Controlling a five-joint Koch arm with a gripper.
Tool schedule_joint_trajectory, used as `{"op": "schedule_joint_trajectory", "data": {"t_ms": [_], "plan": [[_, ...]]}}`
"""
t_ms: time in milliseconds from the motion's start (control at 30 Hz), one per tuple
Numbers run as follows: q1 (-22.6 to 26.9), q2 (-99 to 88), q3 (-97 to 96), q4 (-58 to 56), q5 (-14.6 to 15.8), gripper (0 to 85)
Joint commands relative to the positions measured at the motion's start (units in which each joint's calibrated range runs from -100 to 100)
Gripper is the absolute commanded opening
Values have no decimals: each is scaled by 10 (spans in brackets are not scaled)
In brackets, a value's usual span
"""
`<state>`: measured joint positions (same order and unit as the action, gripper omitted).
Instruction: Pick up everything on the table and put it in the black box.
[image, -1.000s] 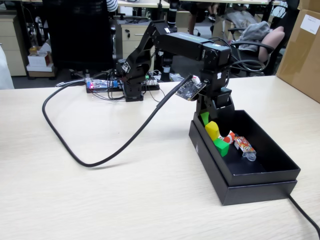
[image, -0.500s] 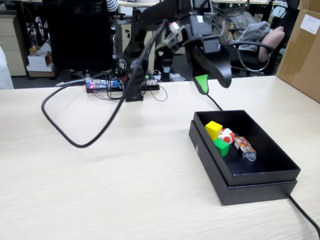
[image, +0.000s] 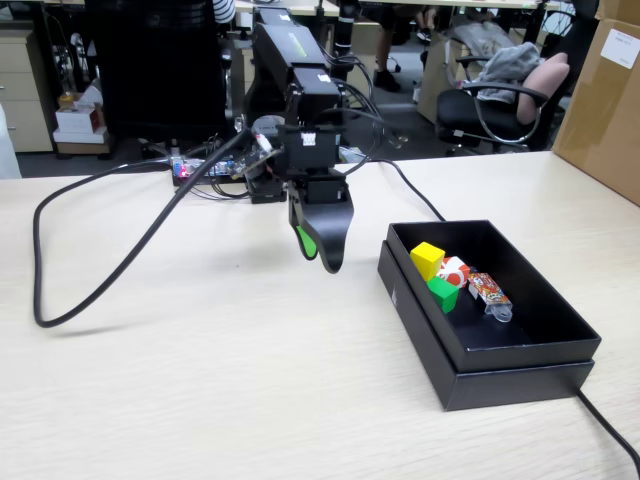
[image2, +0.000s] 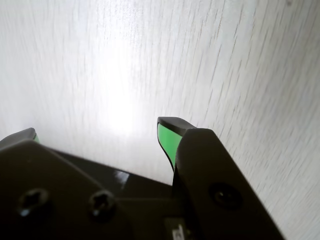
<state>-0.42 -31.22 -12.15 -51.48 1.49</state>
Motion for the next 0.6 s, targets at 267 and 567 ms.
{"op": "schedule_joint_trajectory", "data": {"t_ms": [267, 567], "plan": [[1, -274, -247, 203, -14, 468], [2, -422, -428, 342, -30, 464]]}}
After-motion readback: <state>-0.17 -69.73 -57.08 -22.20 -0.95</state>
